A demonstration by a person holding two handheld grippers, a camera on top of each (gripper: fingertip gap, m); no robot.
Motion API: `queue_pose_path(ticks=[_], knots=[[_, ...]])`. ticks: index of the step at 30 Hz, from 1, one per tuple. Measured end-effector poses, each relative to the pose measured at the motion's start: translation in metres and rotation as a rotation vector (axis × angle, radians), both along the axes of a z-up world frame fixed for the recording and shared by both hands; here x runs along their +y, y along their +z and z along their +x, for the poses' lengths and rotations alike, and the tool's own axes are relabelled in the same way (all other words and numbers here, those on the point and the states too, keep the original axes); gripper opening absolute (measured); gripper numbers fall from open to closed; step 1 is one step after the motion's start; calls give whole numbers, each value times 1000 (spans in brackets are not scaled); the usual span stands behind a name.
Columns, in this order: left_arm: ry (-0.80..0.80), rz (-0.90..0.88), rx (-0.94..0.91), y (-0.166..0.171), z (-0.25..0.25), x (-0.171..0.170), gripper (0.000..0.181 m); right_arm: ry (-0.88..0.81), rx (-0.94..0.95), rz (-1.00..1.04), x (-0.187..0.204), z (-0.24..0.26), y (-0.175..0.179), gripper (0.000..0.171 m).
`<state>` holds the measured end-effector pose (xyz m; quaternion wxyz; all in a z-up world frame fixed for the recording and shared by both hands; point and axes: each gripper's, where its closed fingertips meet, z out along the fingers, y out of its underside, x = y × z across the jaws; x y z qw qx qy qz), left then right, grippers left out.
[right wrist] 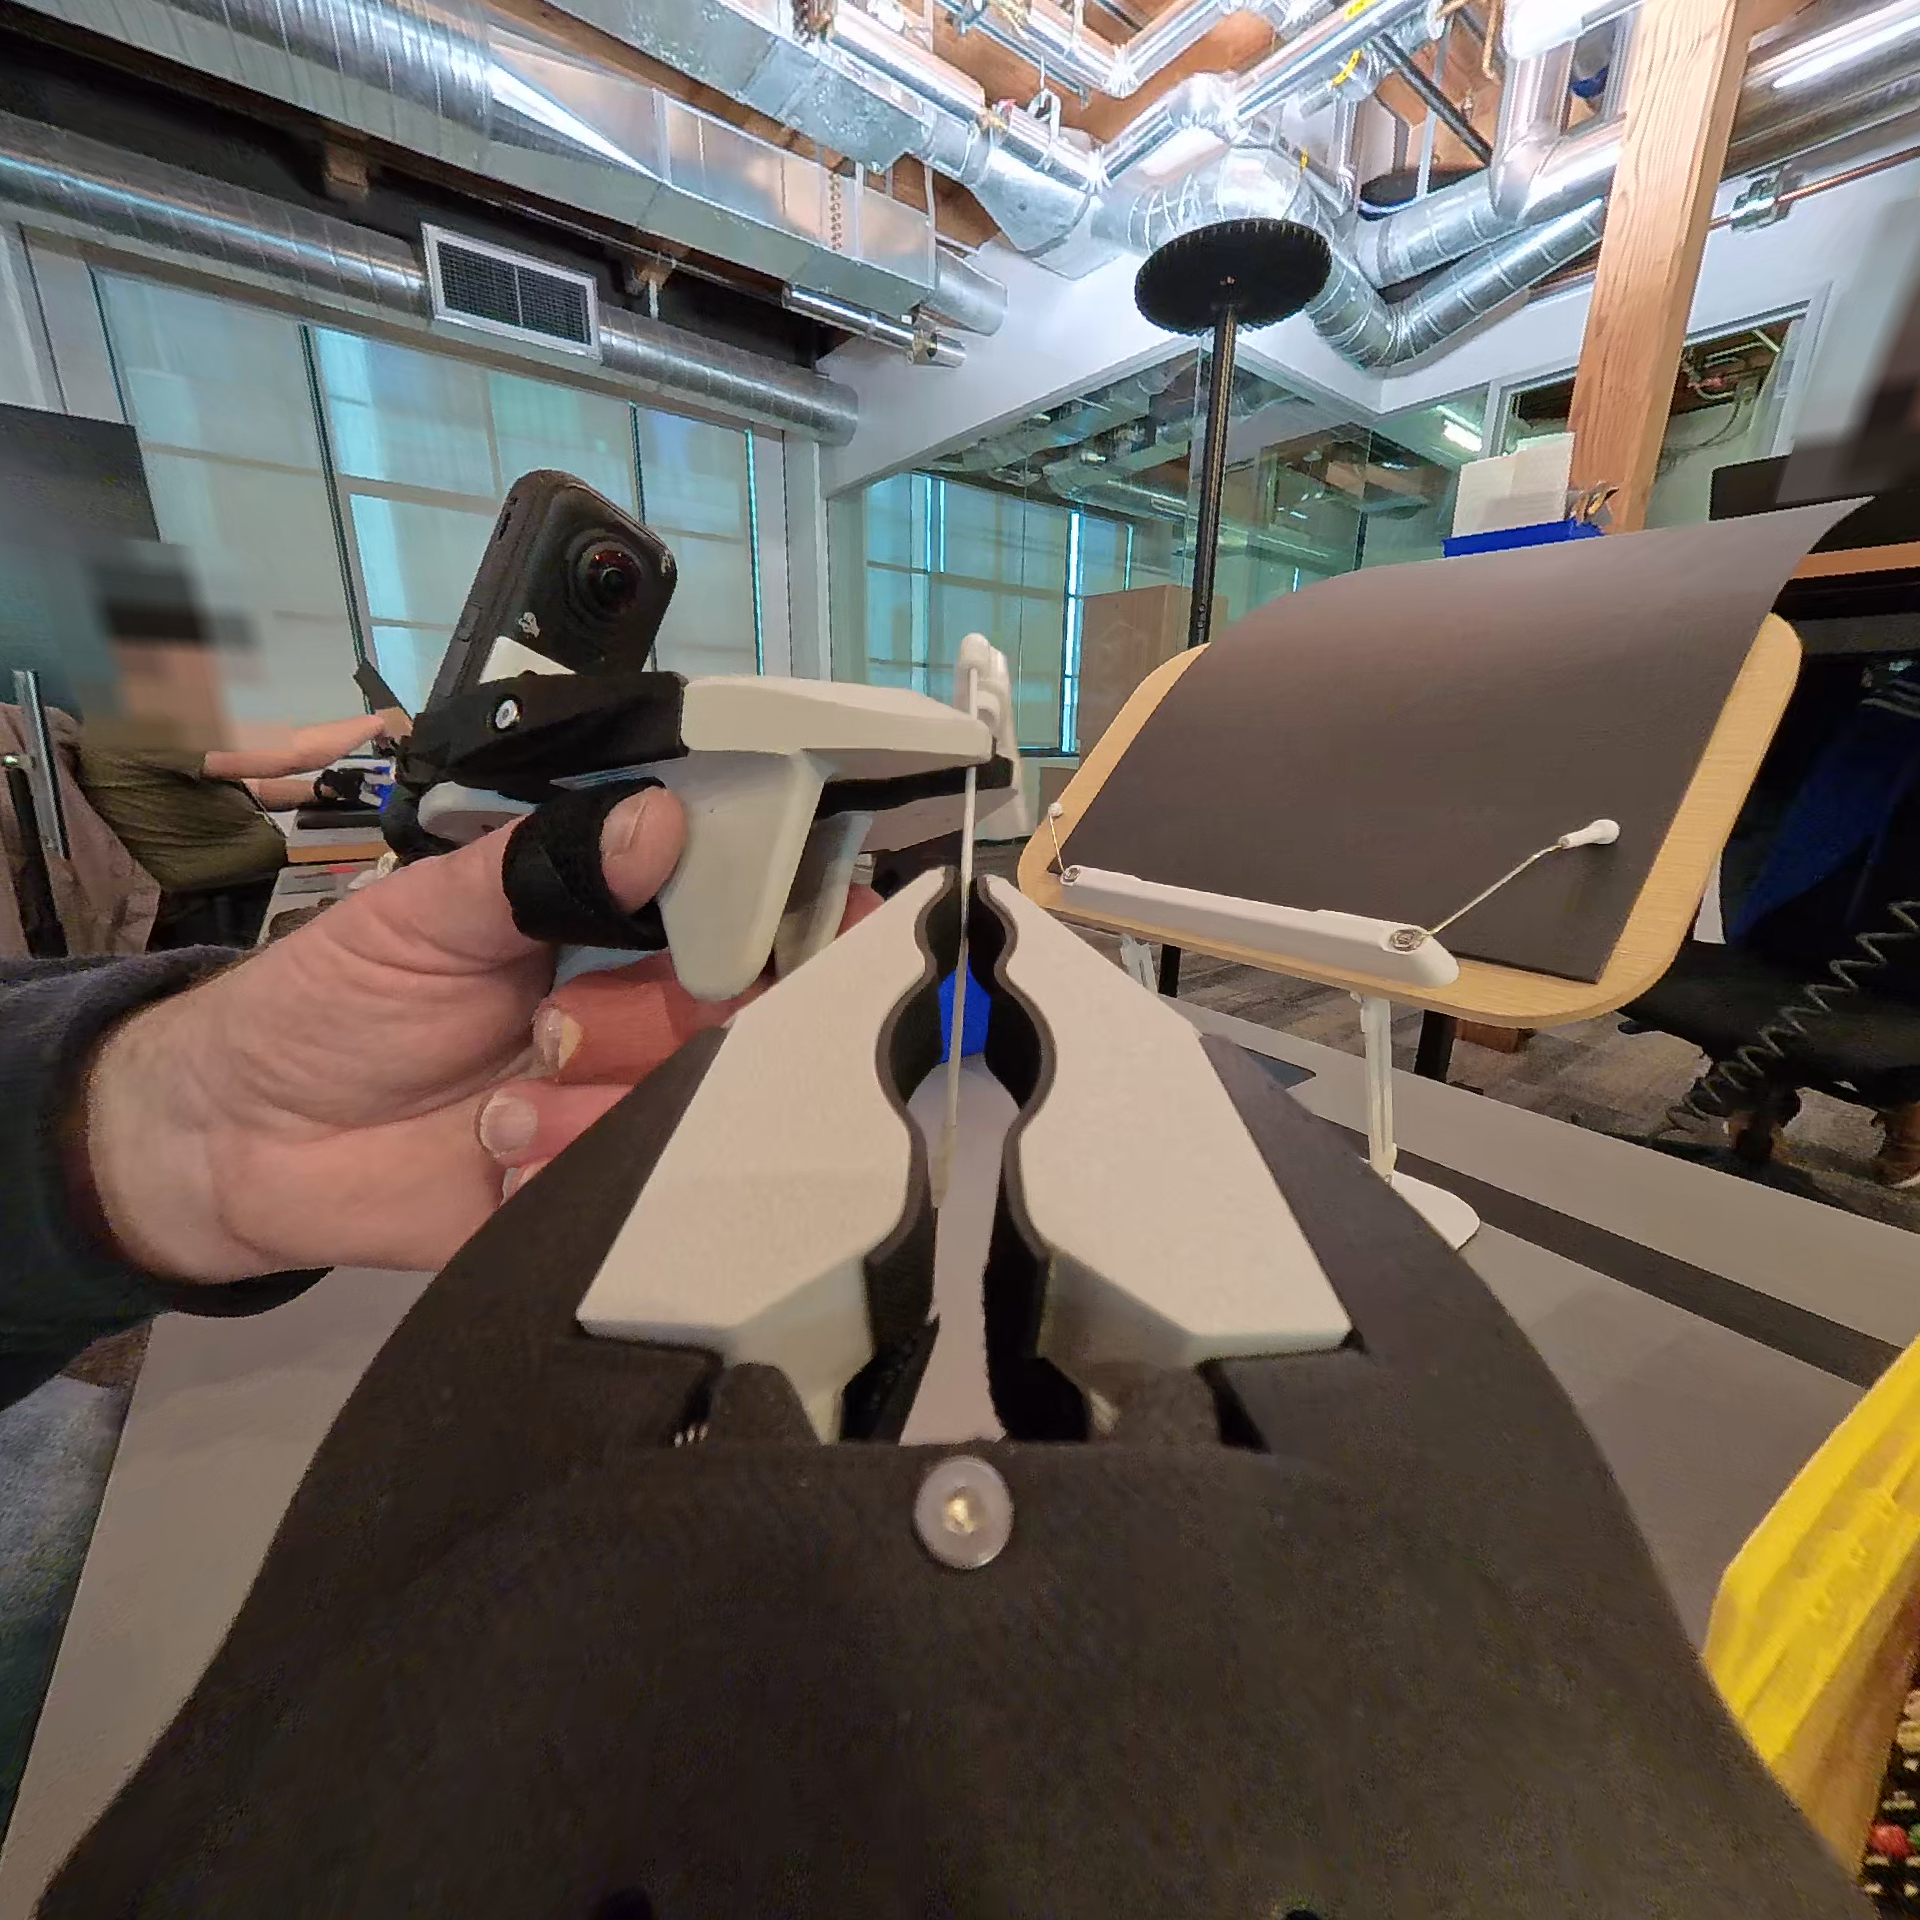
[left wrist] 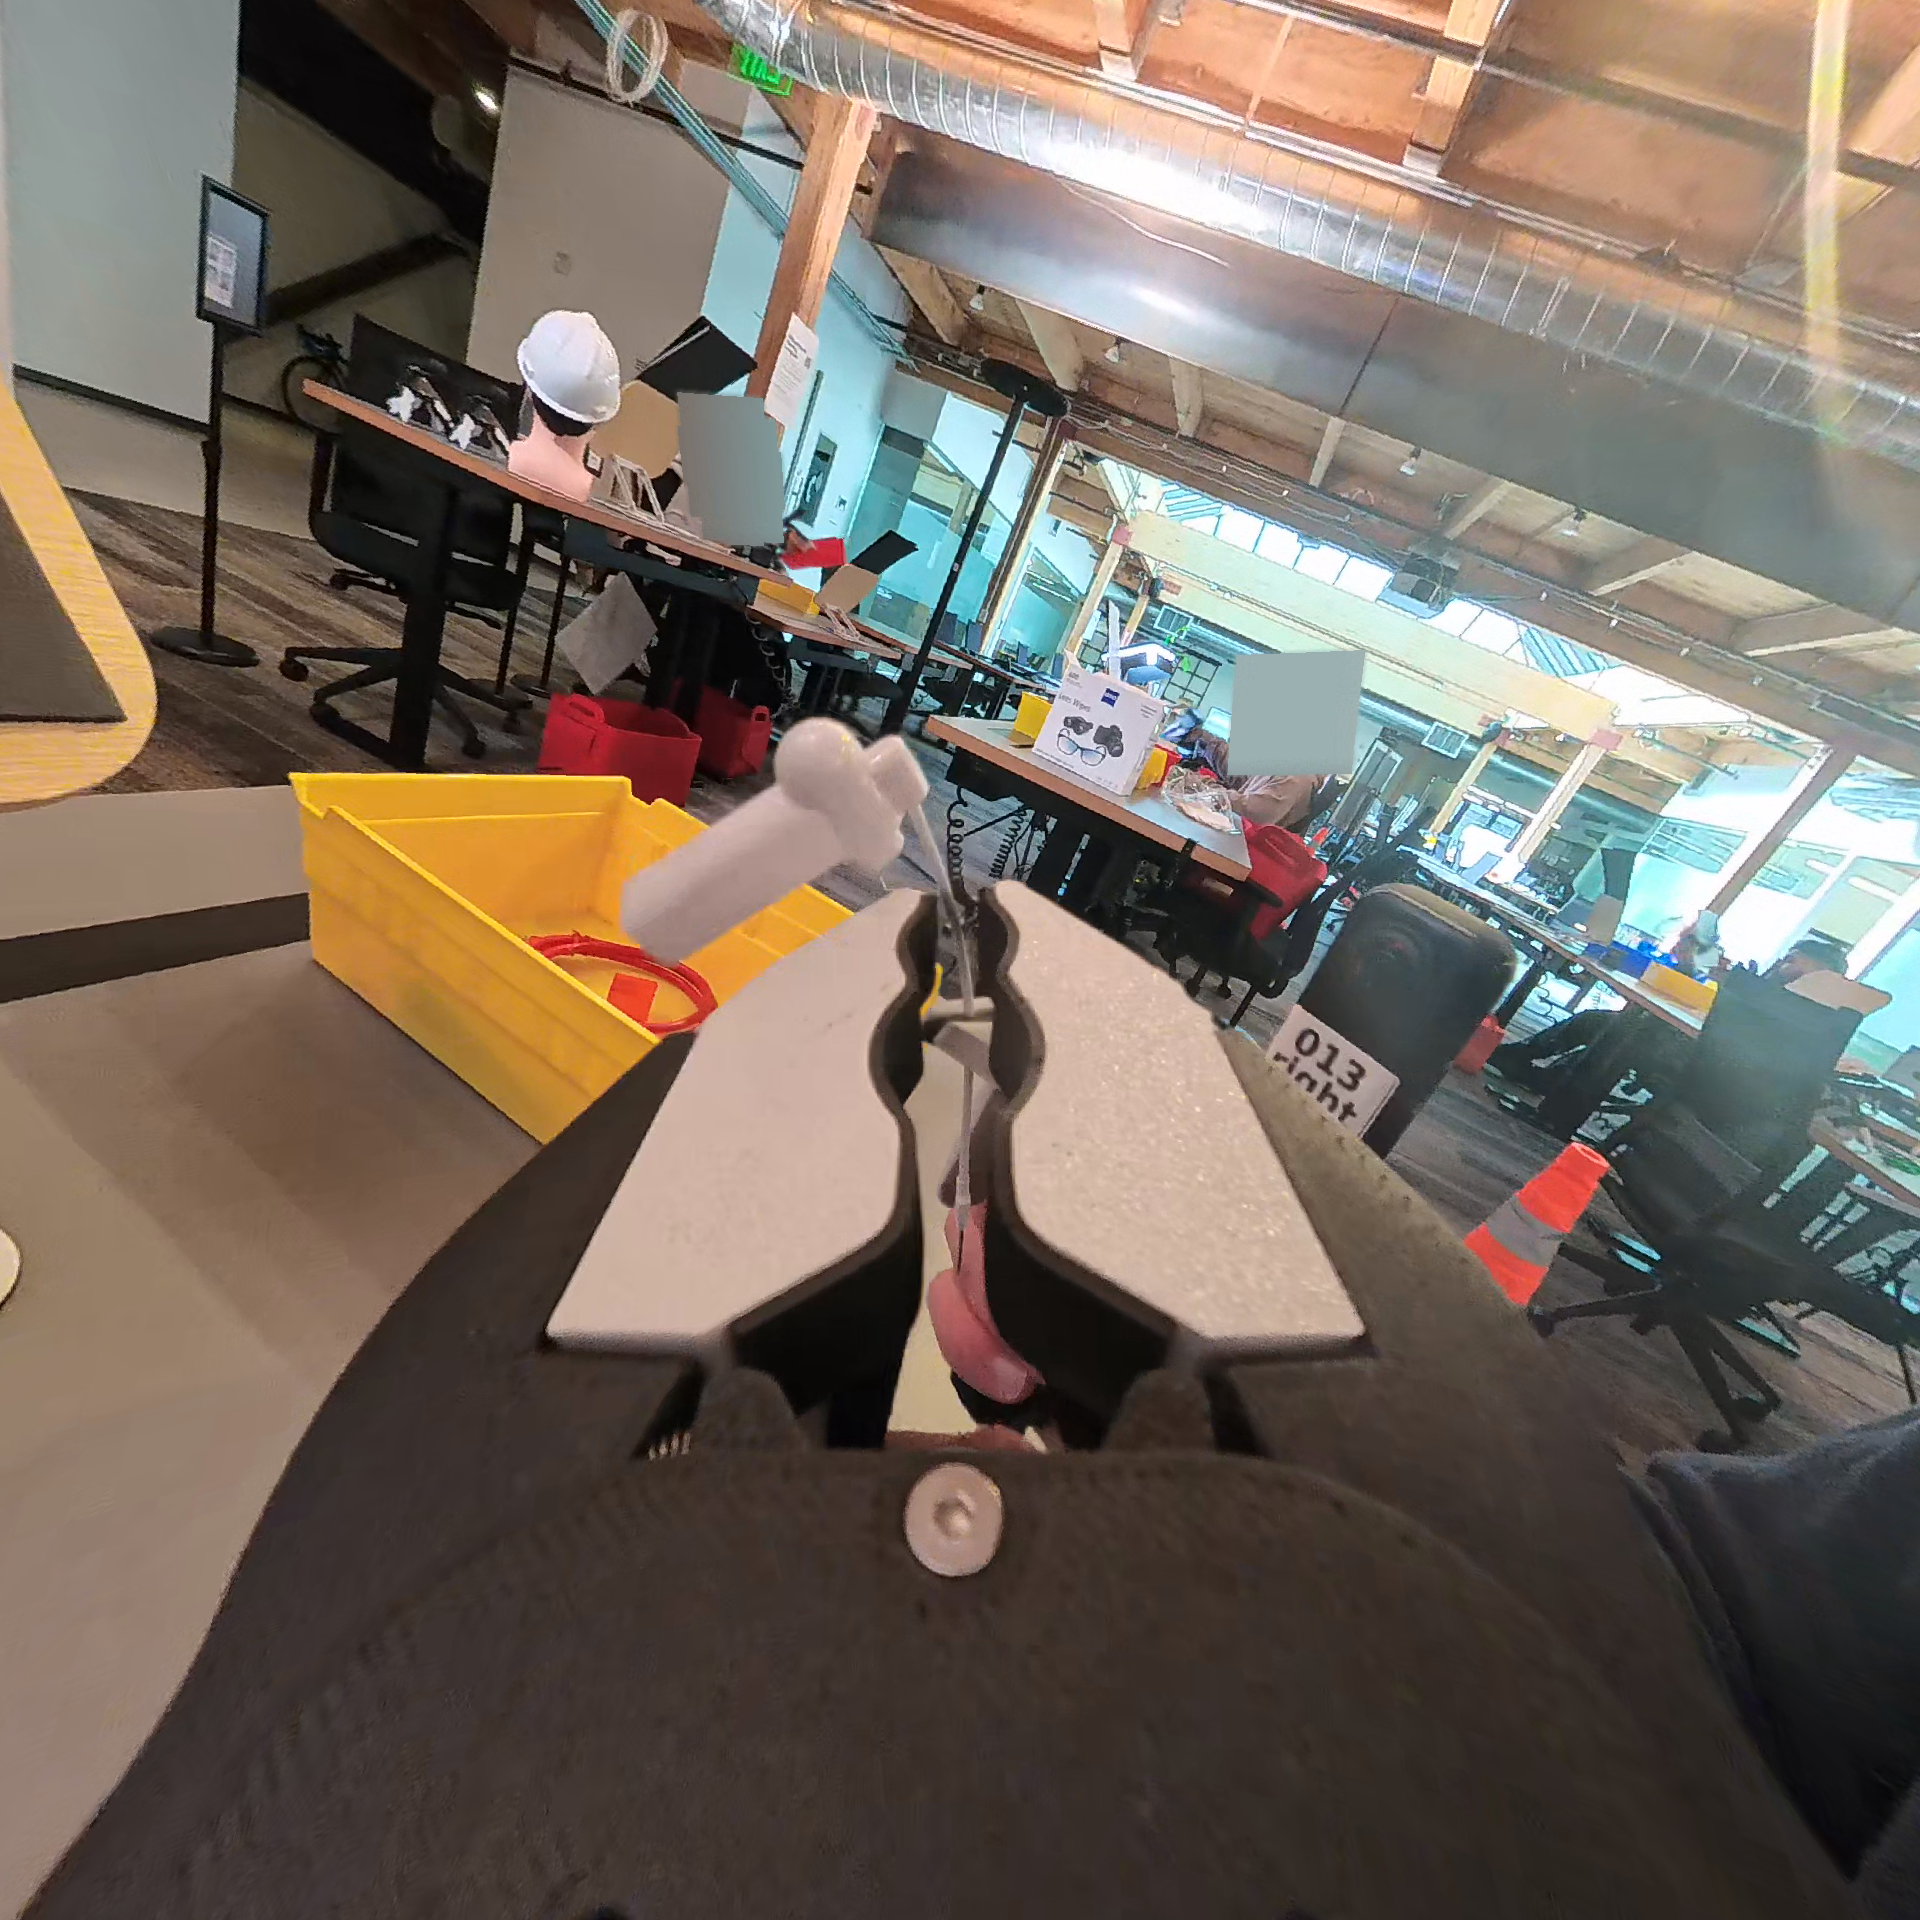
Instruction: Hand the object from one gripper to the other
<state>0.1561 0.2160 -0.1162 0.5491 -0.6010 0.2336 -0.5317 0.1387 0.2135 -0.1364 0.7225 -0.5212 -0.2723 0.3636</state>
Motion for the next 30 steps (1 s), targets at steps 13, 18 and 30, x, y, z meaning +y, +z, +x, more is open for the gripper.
queue_pose_path(ticks=[13, 18, 30], knots=[[74, 218, 354, -7, -4, 9, 1, 54, -38, -95, 5, 2, -13, 15], [86, 512, 820, -22, -4, 12, 1, 55, -43, -80, 2, 19, 1, 17], [-23, 699, 1052, -35, 10, 3, 1, 122, -155, -42, -5, 12, 12, 2]])
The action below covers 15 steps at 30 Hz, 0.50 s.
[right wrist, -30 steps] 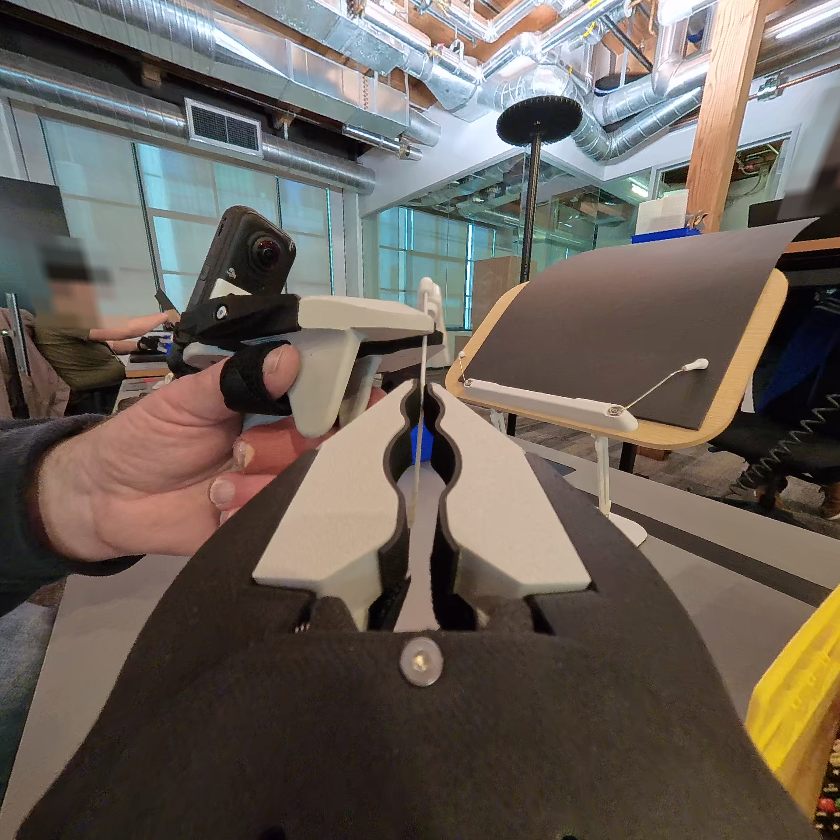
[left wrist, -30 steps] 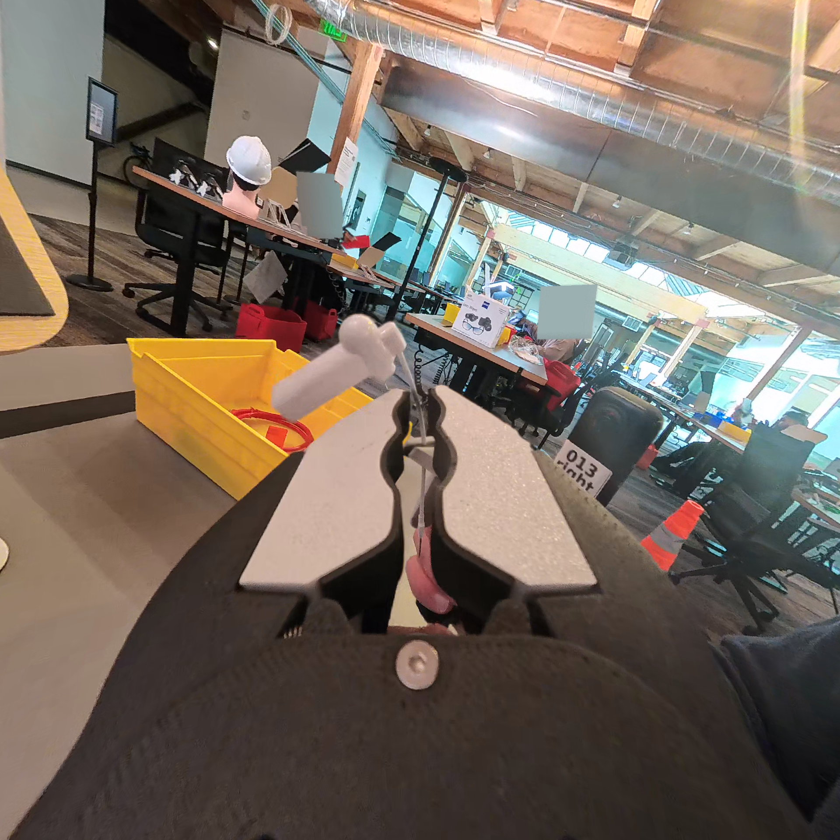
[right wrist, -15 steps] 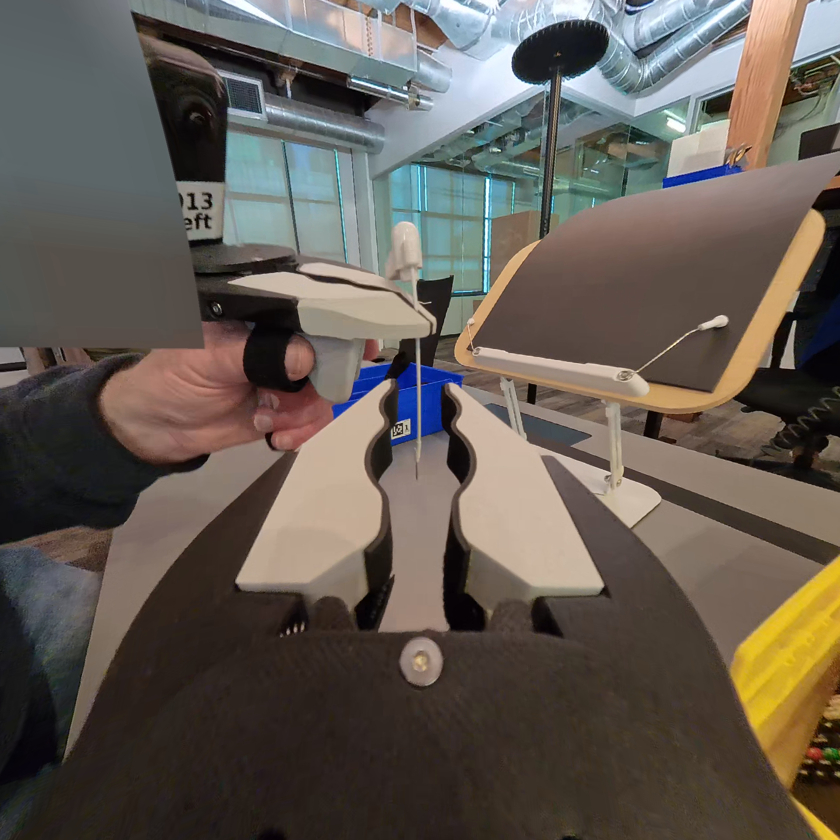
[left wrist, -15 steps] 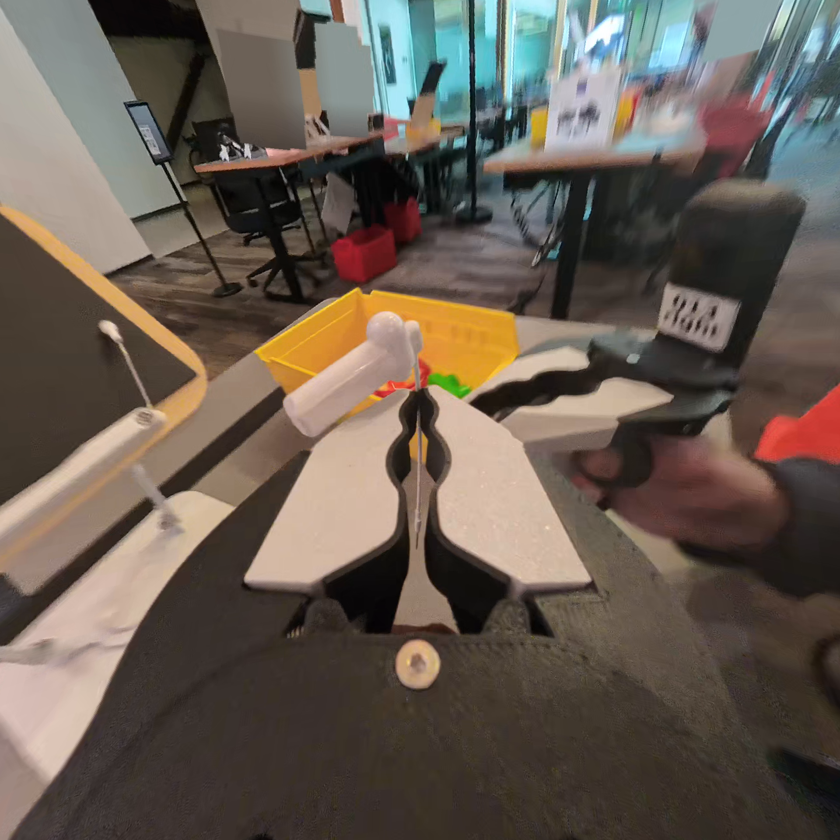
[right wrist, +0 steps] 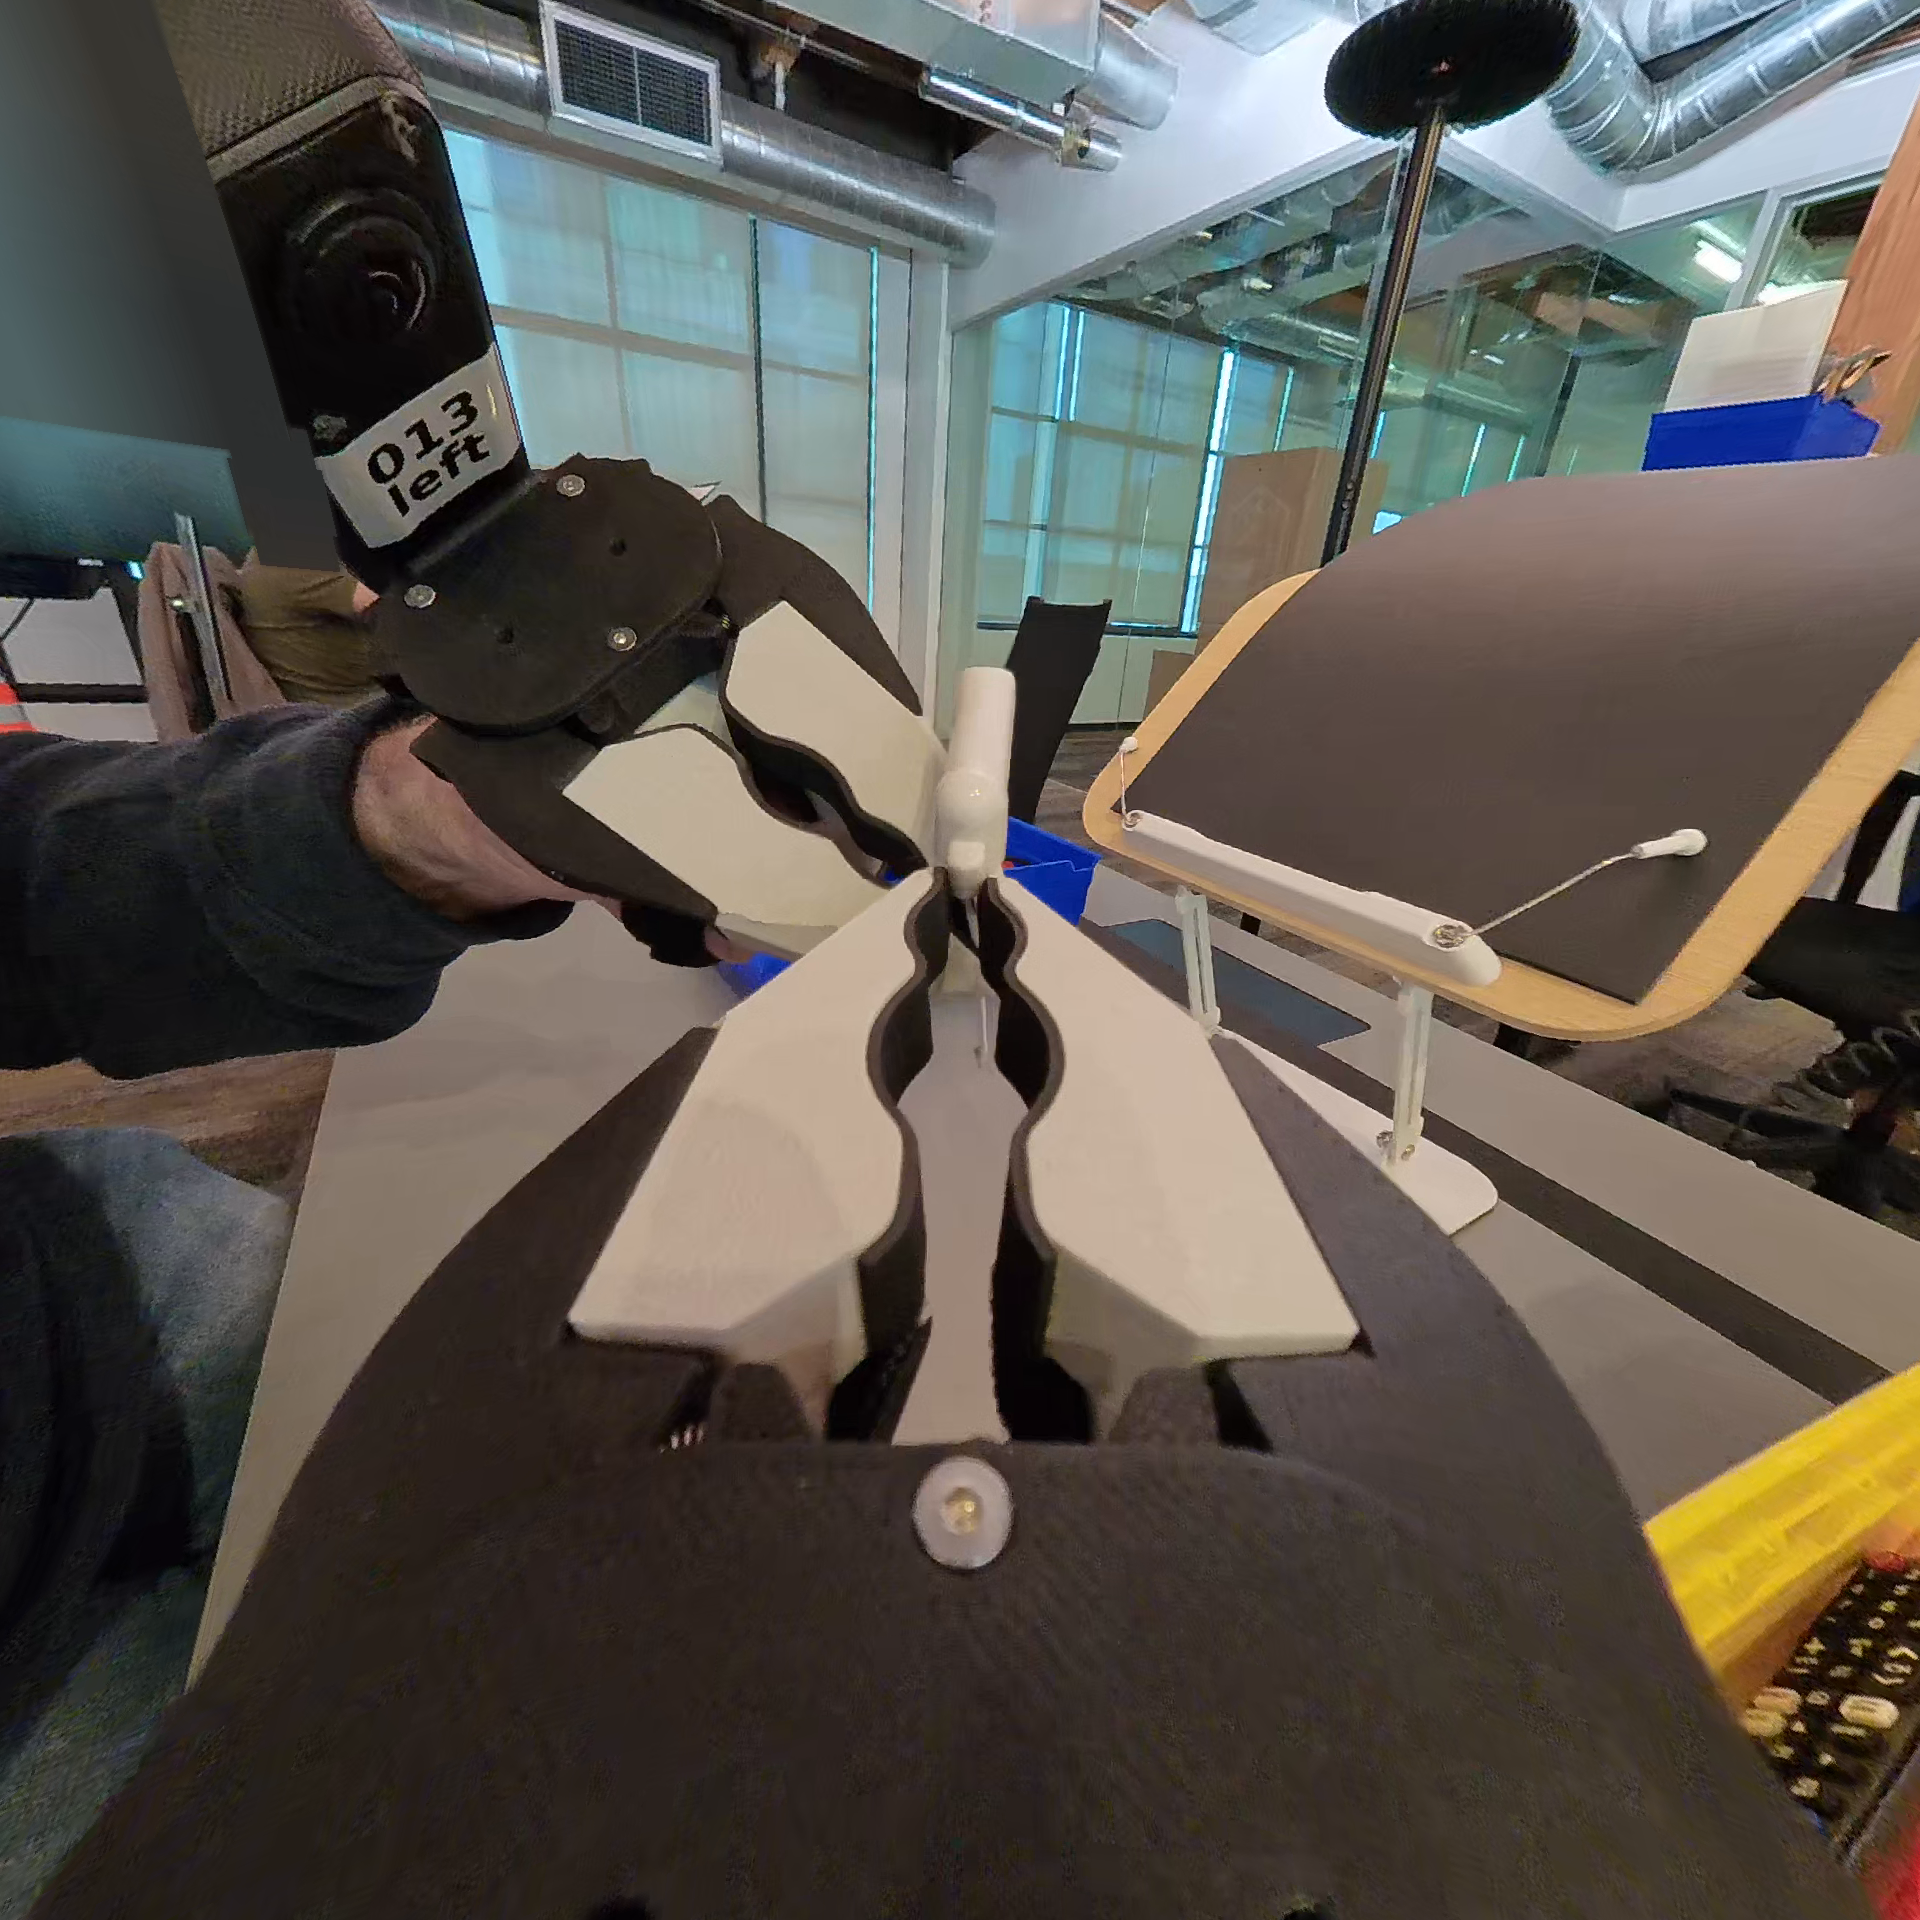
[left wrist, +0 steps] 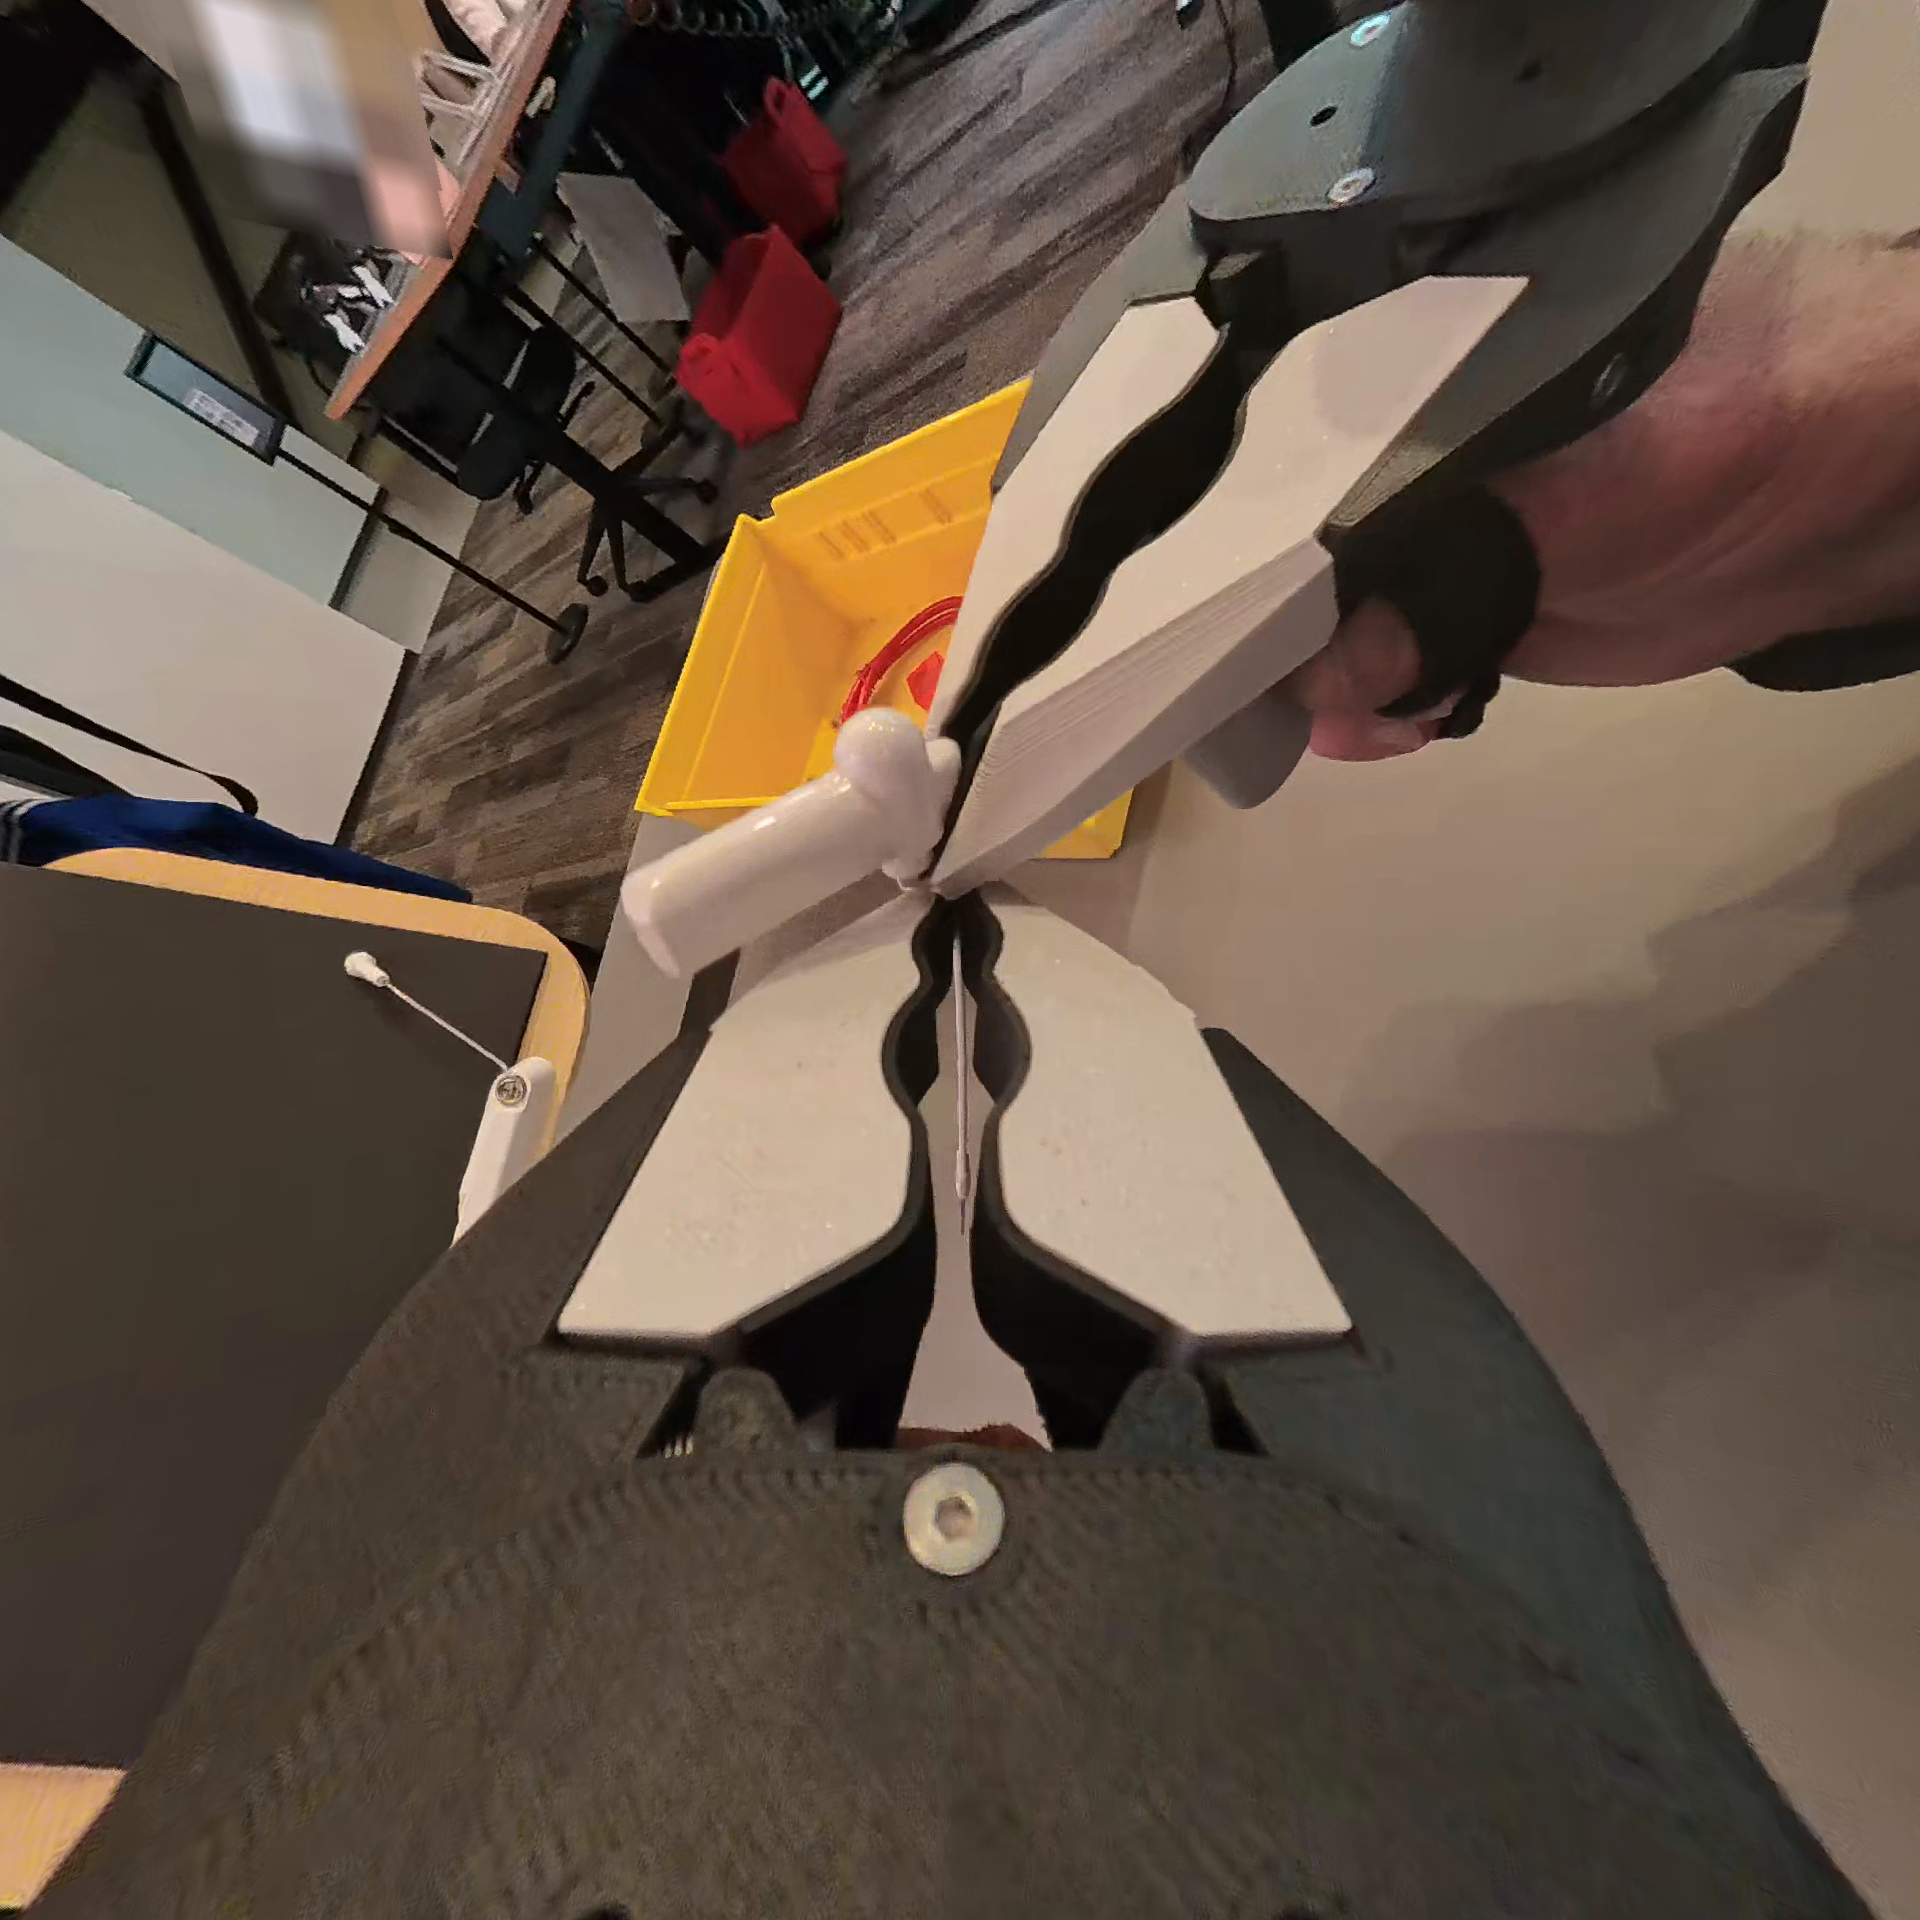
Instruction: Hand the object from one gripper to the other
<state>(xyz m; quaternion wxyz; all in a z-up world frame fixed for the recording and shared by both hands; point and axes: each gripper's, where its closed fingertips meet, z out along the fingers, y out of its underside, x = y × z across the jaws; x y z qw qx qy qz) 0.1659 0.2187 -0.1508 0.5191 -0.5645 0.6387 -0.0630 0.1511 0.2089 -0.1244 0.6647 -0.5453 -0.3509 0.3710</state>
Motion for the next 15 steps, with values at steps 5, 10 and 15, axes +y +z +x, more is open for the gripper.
queue_pose_path(ticks=[5, 10, 15], knots=[[2, -3, -33, 5, 0, 2, 1, 4, 71, -18, 1, 6, 6, 1], [26, -7, -126, 16, 1, 5, 7, -16, 147, -15, 4, 12, 14, 1], [102, -102, -334, 33, -10, 3, 25, -47, 268, 28, 5, 28, 29, 1]])
